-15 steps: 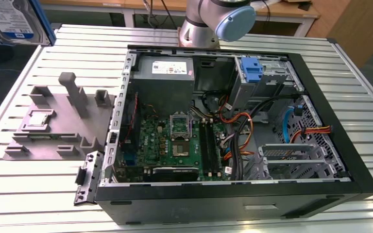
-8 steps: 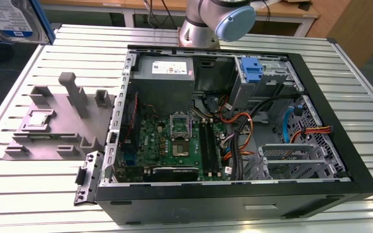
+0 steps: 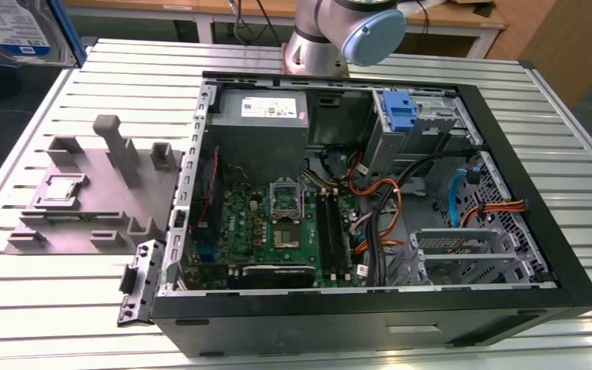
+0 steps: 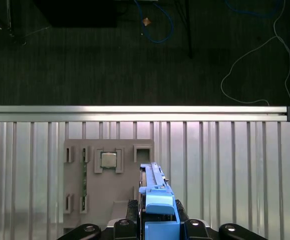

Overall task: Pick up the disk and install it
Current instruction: 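Pick up the disk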

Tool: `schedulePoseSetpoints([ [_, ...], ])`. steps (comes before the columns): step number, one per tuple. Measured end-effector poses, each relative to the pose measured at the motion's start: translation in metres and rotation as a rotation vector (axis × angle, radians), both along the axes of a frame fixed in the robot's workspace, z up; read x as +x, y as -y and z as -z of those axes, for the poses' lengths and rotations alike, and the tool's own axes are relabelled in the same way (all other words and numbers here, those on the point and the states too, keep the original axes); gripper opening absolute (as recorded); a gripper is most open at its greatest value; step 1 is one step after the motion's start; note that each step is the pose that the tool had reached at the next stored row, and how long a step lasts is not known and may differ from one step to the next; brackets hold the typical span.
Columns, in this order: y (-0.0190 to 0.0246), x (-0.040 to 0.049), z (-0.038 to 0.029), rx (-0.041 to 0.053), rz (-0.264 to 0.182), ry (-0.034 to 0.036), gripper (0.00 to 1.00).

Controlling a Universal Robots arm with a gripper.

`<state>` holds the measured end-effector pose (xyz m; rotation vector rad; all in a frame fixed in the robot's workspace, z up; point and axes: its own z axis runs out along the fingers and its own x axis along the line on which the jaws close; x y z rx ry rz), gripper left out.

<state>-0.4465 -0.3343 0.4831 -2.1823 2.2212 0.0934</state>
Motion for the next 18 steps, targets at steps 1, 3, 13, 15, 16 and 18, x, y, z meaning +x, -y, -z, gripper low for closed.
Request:
schedulePoseSetpoints([
  [1,0.0,0.0,-0.0006,0.0,0.0,0.0,0.37],
  [3,0.0,0.0,-0.0022,0.0,0.0,0.0,0.37],
  [13,0.0,0.0,-0.0034,-0.0262,0.0,-0.0001,0.37],
  [15,0.0001,0.0,-0.0033,-0.0276,0.0,0.0,0.37],
  [16,0.0,0.0,-0.0034,-0.0281,0.0,-0.0001,0.37],
  [18,0.0,0.0,-0.0034,-0.0286,0.0,0.0,0.37],
])
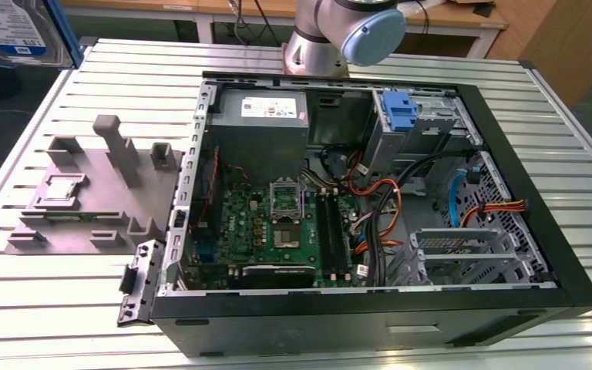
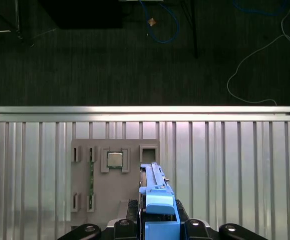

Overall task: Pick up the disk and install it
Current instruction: 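Pick up the disk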

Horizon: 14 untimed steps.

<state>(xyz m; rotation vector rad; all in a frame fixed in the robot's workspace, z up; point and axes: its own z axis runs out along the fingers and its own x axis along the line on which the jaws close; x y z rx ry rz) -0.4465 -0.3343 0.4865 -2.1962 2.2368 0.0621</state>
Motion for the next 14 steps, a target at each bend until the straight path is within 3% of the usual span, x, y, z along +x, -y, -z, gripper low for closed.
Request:
schedulePoseSetpoints([
  [7,0.0031,0.0,0.0,0.0,0.0,0.0,0.37],
  [14,0.0035,0.0,-0.003,-0.0012,0.0,0.0,0.37],
])
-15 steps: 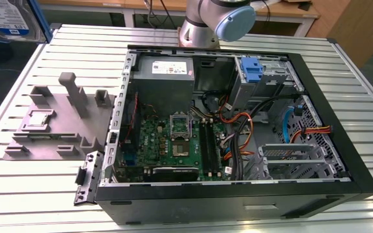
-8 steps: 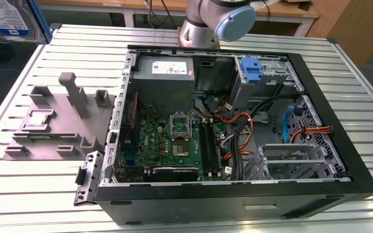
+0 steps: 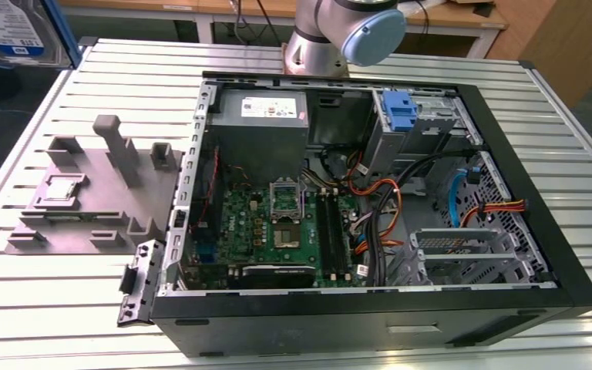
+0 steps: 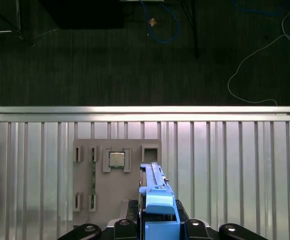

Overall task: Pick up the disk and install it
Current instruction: 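Pick up the disk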

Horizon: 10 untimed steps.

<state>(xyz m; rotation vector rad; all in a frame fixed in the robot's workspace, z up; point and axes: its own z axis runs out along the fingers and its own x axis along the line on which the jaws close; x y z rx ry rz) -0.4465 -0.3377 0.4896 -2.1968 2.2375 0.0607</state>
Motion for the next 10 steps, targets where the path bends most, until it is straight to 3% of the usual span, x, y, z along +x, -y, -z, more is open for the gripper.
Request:
schedulePoseSetpoints([
  [10,0.0001,0.0,-0.0109,-0.0002,0.0,0.0,0.37],
])
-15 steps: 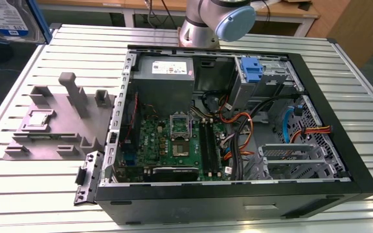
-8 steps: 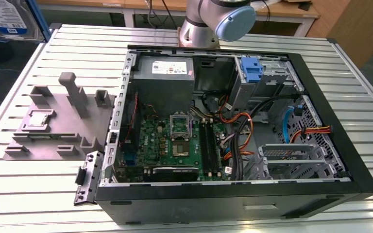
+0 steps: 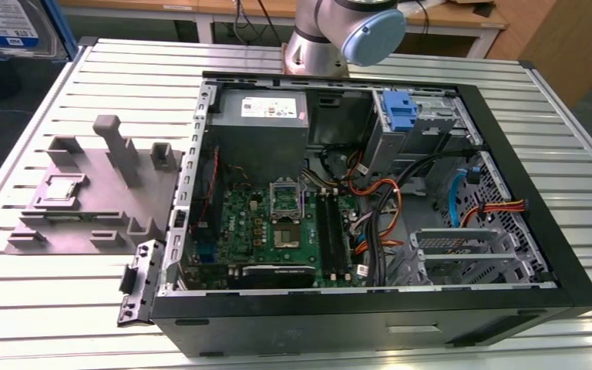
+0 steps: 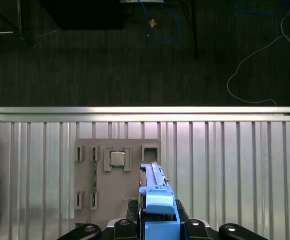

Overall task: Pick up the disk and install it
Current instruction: 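Pick up the disk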

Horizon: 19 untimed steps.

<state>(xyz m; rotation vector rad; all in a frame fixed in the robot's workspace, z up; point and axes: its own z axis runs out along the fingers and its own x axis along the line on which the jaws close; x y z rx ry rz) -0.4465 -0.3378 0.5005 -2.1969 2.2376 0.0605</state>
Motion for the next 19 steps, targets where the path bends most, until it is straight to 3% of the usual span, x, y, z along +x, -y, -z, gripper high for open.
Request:
schedulePoseSetpoints([
  [4,0.0022,0.0001,-0.0001,0.0,0.0,0.0,0.37],
  [11,0.0098,0.0001,-0.0001,0.0,0.0,0.0,0.37],
  [19,0.0105,0.0004,0.0,0.0001,0.0,0.0002,0.37],
])
